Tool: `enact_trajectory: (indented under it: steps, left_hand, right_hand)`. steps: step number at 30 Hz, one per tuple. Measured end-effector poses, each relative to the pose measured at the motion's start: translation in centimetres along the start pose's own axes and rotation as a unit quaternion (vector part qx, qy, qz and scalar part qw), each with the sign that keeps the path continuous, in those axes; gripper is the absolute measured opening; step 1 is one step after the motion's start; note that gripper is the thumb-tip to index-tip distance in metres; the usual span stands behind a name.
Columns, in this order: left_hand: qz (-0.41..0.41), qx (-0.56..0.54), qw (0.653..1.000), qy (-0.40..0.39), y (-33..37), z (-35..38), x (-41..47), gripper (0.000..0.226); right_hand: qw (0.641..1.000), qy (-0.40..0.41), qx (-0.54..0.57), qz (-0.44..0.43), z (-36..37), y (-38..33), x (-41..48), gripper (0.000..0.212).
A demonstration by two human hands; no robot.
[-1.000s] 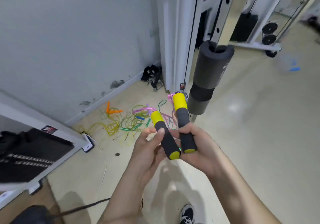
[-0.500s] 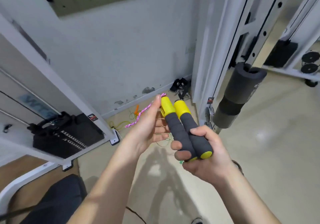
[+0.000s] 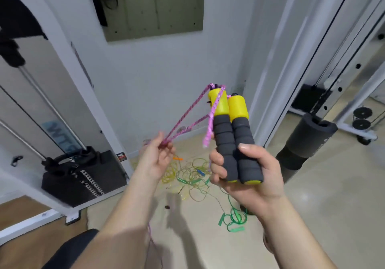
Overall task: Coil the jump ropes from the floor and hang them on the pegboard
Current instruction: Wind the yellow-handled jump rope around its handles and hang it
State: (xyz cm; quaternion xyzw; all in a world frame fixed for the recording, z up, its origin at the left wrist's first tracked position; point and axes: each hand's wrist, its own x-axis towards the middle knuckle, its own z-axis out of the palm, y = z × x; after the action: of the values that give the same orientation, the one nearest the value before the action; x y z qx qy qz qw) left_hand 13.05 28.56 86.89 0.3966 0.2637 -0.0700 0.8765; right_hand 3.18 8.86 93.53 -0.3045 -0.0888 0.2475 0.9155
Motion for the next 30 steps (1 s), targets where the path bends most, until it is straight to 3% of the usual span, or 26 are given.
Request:
enact_trajectory:
  steps: [3,6,8,10,11,12,14,15,16,17,19,22,26,30]
  left_hand:
    - [-0.040,0.167,0.977,0.127,-0.9,-7.8,1.2,0.025]
    - [-0.106,0.392,0.896,0.178,-2.5,-13.9,1.2,0.041]
    - [-0.097,0.545,0.815,0.170,-2.1,-15.6,0.8,0.046]
    - [-0.004,0.678,0.712,0.185,-0.5,-14.7,0.8,0.044]
    - [0.063,0.677,0.713,0.175,0.7,-13.1,0.5,0.039]
    - [0.131,0.623,0.757,0.144,2.1,-10.9,-0.2,0.034]
    - [0.218,0.389,0.894,0.044,5.0,-6.1,-1.9,0.024]
    - [0.228,0.261,0.938,-0.021,6.6,-3.9,-3.0,0.024]
    - [0.226,0.166,0.955,-0.097,8.0,-2.2,-4.1,0.028]
    - [0.218,0.111,0.955,-0.165,9.1,-0.9,-4.9,0.036]
    - [0.212,0.122,0.940,-0.239,10.0,1.0,-6.4,0.050]
    - [0.204,0.212,0.923,-0.250,9.0,2.2,-7.5,0.059]
    - [0.147,0.214,0.929,-0.264,7.7,2.1,-7.7,0.075]
    - [0.119,0.205,0.936,-0.259,5.8,1.5,-7.5,0.081]
  right_hand:
    - [0.967,0.108,-0.216,-0.078,2.0,-0.4,1.9,0.032]
    - [0.906,0.147,-0.382,-0.105,3.7,-0.7,4.1,0.028]
    - [0.872,0.139,-0.462,-0.089,4.7,-0.5,5.2,0.022]
    - [0.873,0.111,-0.470,-0.069,5.4,0.3,6.0,0.019]
    - [0.882,0.099,-0.457,-0.058,5.6,0.9,6.3,0.019]
    - [0.893,0.091,-0.438,-0.046,5.8,1.5,6.4,0.021]
    - [0.914,0.077,-0.398,-0.017,6.0,2.6,6.6,0.026]
    - [0.924,0.071,-0.375,0.003,6.0,3.0,6.7,0.030]
    - [0.936,0.064,-0.345,0.030,6.0,3.4,6.6,0.037]
    - [0.952,0.053,-0.296,0.063,5.9,3.6,6.5,0.047]
    - [0.981,0.008,-0.135,0.137,5.5,4.1,6.0,0.062]
    - [0.963,-0.149,0.113,0.193,5.1,4.7,5.1,0.058]
    - [0.944,-0.208,0.180,0.183,5.6,5.5,4.9,0.061]
    - [0.955,-0.153,0.175,0.185,6.1,5.2,4.1,0.063]
